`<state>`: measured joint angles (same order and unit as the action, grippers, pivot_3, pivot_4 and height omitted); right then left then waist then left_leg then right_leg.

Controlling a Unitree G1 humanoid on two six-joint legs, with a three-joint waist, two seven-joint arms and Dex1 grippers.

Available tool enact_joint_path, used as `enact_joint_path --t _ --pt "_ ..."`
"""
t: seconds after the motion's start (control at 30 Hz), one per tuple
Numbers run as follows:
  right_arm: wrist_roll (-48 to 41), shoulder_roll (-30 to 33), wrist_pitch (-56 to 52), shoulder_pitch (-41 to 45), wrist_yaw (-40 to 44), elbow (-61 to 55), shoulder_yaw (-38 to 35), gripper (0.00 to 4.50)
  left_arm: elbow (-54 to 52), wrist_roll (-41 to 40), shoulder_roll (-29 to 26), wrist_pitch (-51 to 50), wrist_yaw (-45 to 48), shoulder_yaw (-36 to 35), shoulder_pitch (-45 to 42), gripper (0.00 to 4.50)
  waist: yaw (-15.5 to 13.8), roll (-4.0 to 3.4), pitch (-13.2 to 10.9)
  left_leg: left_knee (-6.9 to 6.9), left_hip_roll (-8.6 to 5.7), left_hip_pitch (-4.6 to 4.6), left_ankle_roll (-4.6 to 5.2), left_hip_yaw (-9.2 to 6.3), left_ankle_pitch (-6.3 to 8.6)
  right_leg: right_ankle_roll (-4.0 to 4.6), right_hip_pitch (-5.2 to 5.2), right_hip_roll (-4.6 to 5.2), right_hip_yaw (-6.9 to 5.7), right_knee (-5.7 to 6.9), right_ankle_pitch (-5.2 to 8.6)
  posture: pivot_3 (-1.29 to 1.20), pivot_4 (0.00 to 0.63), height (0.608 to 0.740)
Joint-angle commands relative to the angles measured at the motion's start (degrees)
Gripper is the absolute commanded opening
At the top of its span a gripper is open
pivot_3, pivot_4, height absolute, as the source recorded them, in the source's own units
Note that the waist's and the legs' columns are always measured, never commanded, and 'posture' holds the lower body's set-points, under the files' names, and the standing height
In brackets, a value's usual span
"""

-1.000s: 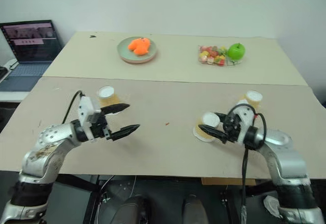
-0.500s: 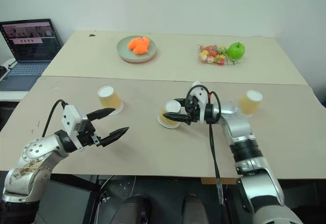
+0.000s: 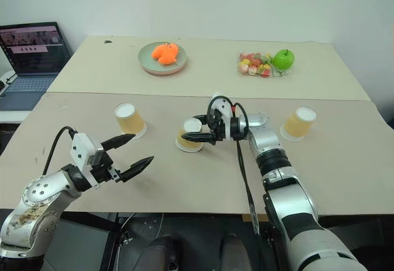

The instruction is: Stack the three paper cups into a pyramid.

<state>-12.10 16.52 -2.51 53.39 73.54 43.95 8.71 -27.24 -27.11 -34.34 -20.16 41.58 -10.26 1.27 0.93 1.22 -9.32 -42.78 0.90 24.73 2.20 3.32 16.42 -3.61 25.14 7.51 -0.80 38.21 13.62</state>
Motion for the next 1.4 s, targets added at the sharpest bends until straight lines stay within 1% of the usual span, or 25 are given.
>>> enact_joint_path --t 0.03,0.1,0.13,0.17,0.2,0.27,0.33,0.5,0.63,0.73,0.83,0.93,1.0,1.17,1.27,1.4 --pt "0.4 -0.3 2.6 0.8 0.6 -0.4 -0.6 2.71 -1.1 -0.7 0.5 0.5 -0.6 0.0 -1.5 4.5 0.0 0.0 0.0 0.0 -0.01 0.0 0.0 0.0 0.0 0.01 0.0 0.0 0.0 0.0 -0.01 0.0 0.15 0.676" --pt "1.3 -0.7 4.0 0.6 -0.8 0.7 -0.7 3.7 -0.6 -0.5 0.7 0.6 -0.3 0.7 -2.2 4.5 0.0 0.0 0.0 0.0 -0.01 -0.01 0.0 0.0 0.0 0.03 0.0 0.0 -0.01 0.0 -0.02 0.0 0.15 0.676" --pt "2.0 -0.8 4.7 0.6 -2.0 1.3 -0.6 3.89 -0.3 -0.3 0.8 0.7 -0.2 1.1 -2.6 4.5 0.1 0.0 0.0 0.0 -0.01 -0.01 -0.01 0.0 -0.01 0.03 0.0 0.0 -0.01 0.01 -0.02 0.0 0.15 0.676" --pt "3.0 -0.9 5.1 0.9 -4.0 2.2 -0.6 4.26 -0.1 -0.3 0.8 0.7 0.1 1.5 -2.9 4.5 0.1 0.0 0.0 0.0 -0.01 -0.01 -0.01 0.0 -0.01 0.03 0.0 0.0 -0.01 0.01 -0.02 0.0 0.15 0.676" --pt "3.2 -0.9 4.4 1.2 -4.6 2.5 -0.8 4.39 0.0 -0.4 0.9 0.7 0.3 1.9 -3.2 4.5 0.1 0.0 0.0 0.0 -0.02 -0.01 -0.02 0.0 -0.01 0.03 0.0 0.0 -0.01 0.02 -0.02 0.0 0.15 0.676" --pt "2.0 -0.4 2.9 1.2 -3.7 1.3 -1.9 4.39 0.2 -0.6 0.9 0.6 0.7 2.4 -3.8 4.5 0.1 0.0 0.0 0.0 -0.02 0.0 -0.04 0.01 -0.03 0.03 0.01 0.0 -0.01 0.02 -0.02 0.0 0.15 0.676" --pt "-1.1 1.4 -0.8 0.9 -2.6 -1.8 -4.4 4.39 1.0 -0.8 1.0 0.5 1.5 3.4 -4.7 4.5 0.0 0.0 0.0 0.0 -0.02 0.02 -0.05 0.02 -0.03 0.03 0.04 0.0 0.0 0.01 -0.02 0.0 0.15 0.676" --pt "-8.9 7.8 -16.1 -2.6 -1.3 -13.7 -9.9 4.39 4.1 -0.7 1.2 1.0 4.2 6.1 -8.1 4.5 -0.5 -0.02 0.0 -0.03 -0.01 0.09 -0.01 -0.02 -0.01 0.03 0.01 0.02 -0.04 -0.01 -0.02 0.0 0.15 0.676" --pt "-14.7 13.4 -26.5 -8.9 -2.3 -25.7 -13.9 4.39 7.5 -0.5 1.7 1.6 6.7 8.2 -11.9 4.5 -0.5 -0.02 0.0 -0.01 -0.01 0.11 0.04 -0.02 0.02 0.03 0.0 0.02 -0.08 -0.08 -0.02 0.0 0.15 0.676" --pt "-17.9 17.3 -31.3 -15.5 -6.1 -34.6 -18.6 4.39 10.9 -0.6 2.8 1.9 8.9 10.1 -16.0 4.5 -0.5 -0.01 0.0 -0.02 -0.03 0.13 0.05 -0.01 0.02 0.03 0.01 0.02 -0.09 -0.07 -0.02 0.0 0.15 0.676" --pt "-18.3 19.9 -31.7 -22.0 -13.0 -41.5 -25.2 4.39 13.3 -0.3 3.8 2.4 11.4 12.0 -19.4 4.5 -0.6 -0.01 0.0 -0.05 -0.04 0.13 0.06 0.0 0.03 0.02 -0.01 0.02 -0.07 -0.08 -0.03 0.0 0.15 0.676" --pt "-18.3 21.2 -31.3 -27.1 -18.8 -46.8 -30.6 4.39 14.3 -0.2 4.0 2.8 13.5 13.2 -21.2 4.5 -0.6 -0.01 0.0 -0.04 -0.04 0.13 0.07 0.01 0.03 0.01 0.0 0.02 -0.06 -0.1 -0.02 0.0 0.15 0.676" --pt "-18.2 22.1 -30.2 -31.6 -23.4 -50.8 -36.9 4.39 14.3 -0.5 3.7 2.7 15.5 14.1 -22.7 4.5 -0.6 0.0 0.0 -0.03 -0.03 0.12 0.08 0.02 0.03 0.01 0.0 0.02 -0.03 -0.1 -0.02 0.0 0.15 0.676" --pt "-16.8 23.1 -29.4 -39.2 -30.8 -54.8 -44.6 4.39 15.1 -0.9 3.5 2.6 18.8 14.8 -25.3 4.5 -1.0 0.0 0.0 -0.05 -0.04 0.12 0.09 0.03 0.03 0.0 -0.03 0.02 -0.01 -0.1 -0.03 0.0 0.15 0.676" --pt "-10.5 23.7 -23.9 -45.1 -34.6 -52.2 -44.8 4.39 15.6 -0.8 3.7 2.7 20.6 15.4 -27.4 4.5 -1.1 0.0 0.0 -0.06 -0.03 0.07 0.09 0.03 0.03 -0.02 -0.1 0.0 -0.03 -0.12 -0.04 0.0 0.15 0.676" --pt "-7.0 23.1 -18.5 -45.7 -36.3 -45.5 -41.3 4.39 16.6 0.4 4.1 4.2 22.1 16.2 -29.0 4.5 -0.7 0.0 0.0 -0.07 -0.06 0.0 0.12 0.1 0.04 -0.06 -0.12 0.0 0.11 -0.13 -0.05 0.0 0.15 0.676"
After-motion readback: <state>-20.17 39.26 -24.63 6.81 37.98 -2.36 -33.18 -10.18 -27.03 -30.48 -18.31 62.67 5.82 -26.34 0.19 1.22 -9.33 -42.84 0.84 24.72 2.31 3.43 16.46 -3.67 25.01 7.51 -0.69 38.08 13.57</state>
